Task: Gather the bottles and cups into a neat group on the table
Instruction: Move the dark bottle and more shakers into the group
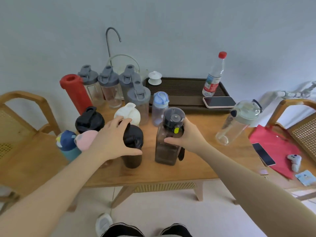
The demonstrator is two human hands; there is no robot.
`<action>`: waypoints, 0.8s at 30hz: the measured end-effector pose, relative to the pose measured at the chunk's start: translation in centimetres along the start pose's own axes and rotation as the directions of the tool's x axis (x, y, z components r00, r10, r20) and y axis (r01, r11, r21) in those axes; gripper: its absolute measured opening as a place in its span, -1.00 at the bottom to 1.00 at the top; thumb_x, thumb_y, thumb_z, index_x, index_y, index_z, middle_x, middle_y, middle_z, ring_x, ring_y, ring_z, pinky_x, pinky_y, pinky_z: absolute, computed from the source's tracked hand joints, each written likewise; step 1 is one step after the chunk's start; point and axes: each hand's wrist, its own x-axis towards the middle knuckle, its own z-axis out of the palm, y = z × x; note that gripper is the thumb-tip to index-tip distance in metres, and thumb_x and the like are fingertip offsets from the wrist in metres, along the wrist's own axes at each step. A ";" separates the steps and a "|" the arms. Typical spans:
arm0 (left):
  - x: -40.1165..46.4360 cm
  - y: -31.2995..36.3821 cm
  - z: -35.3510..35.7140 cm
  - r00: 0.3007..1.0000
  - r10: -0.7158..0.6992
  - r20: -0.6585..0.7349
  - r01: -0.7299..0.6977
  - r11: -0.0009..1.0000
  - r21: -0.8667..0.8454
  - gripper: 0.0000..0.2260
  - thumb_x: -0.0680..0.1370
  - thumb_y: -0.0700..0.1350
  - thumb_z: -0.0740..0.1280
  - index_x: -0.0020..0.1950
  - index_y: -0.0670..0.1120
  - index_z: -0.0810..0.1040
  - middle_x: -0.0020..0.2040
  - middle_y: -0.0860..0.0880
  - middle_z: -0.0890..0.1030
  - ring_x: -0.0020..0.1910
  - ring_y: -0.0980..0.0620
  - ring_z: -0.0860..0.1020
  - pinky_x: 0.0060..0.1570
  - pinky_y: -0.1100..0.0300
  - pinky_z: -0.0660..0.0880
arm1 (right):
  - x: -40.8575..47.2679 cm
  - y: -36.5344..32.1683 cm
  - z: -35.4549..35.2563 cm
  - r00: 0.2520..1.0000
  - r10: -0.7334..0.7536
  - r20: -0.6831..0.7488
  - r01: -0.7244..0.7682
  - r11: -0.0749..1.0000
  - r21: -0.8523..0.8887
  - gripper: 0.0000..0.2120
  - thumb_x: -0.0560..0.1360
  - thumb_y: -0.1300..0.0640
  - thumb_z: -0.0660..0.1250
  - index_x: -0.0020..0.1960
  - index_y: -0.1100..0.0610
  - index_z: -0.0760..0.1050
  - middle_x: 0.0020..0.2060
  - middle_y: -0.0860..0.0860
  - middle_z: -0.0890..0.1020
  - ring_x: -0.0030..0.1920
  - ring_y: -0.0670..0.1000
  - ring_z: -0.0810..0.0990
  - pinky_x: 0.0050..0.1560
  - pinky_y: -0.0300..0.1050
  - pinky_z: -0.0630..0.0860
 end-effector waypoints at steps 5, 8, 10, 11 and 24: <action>0.0 -0.8 0.7 0.997 -0.027 0.078 0.045 0.969 -0.245 -0.06 0.24 0.19 0.51 0.45 0.12 0.03 0.44 -0.01 0.22 0.34 -0.03 0.34 0.26 0.01 0.41 | 0.7 -4.1 -2.9 0.978 -0.099 -0.183 0.125 0.983 0.138 -0.54 0.29 0.07 0.52 0.06 -0.08 0.36 -0.10 -0.27 0.53 -0.11 -0.33 0.52 -0.10 -0.46 0.45; 0.3 -1.1 0.6 0.994 -0.015 0.106 0.039 0.974 -0.225 -0.04 0.22 0.24 0.50 0.45 0.12 0.02 0.43 0.01 0.25 0.34 -0.03 0.33 0.28 -0.01 0.39 | 2.0 -8.4 -5.8 0.941 -0.200 -0.272 0.260 0.942 0.210 -0.58 0.32 0.10 0.51 0.08 -0.06 0.39 -0.10 -0.24 0.57 -0.11 -0.33 0.55 -0.09 -0.49 0.49; 0.6 -1.1 -0.4 0.999 0.001 0.046 0.012 0.960 -0.279 -0.06 0.24 0.22 0.49 0.47 0.07 0.04 0.44 0.02 0.26 0.38 -0.02 0.29 0.32 0.02 0.34 | 3.2 -11.3 -6.8 0.925 -0.266 -0.270 0.330 0.917 0.225 -0.58 0.33 0.11 0.50 0.09 -0.05 0.40 -0.08 -0.21 0.59 -0.07 -0.24 0.58 -0.06 -0.41 0.53; 0.9 -1.0 -1.5 1.000 0.004 -0.016 -0.009 0.931 -0.365 -0.08 0.27 0.17 0.49 0.47 0.05 0.05 0.45 0.03 0.25 0.40 0.01 0.27 0.34 0.05 0.31 | 4.0 -12.6 -6.9 0.918 -0.298 -0.262 0.358 0.906 0.226 -0.59 0.33 0.11 0.50 0.08 -0.05 0.41 -0.08 -0.20 0.59 -0.07 -0.23 0.59 -0.06 -0.40 0.53; 10.1 -6.9 -19.8 0.925 0.108 -0.364 -0.308 0.774 -0.553 -0.40 0.24 0.03 0.55 0.18 0.16 0.34 0.04 0.15 0.53 0.05 0.11 0.55 0.05 0.16 0.53 | 18.0 -22.9 -0.6 0.905 -0.419 -0.073 0.420 0.854 0.308 -0.66 0.35 0.20 0.48 0.08 0.05 0.48 -0.10 -0.11 0.62 -0.10 -0.23 0.60 0.03 -0.29 0.54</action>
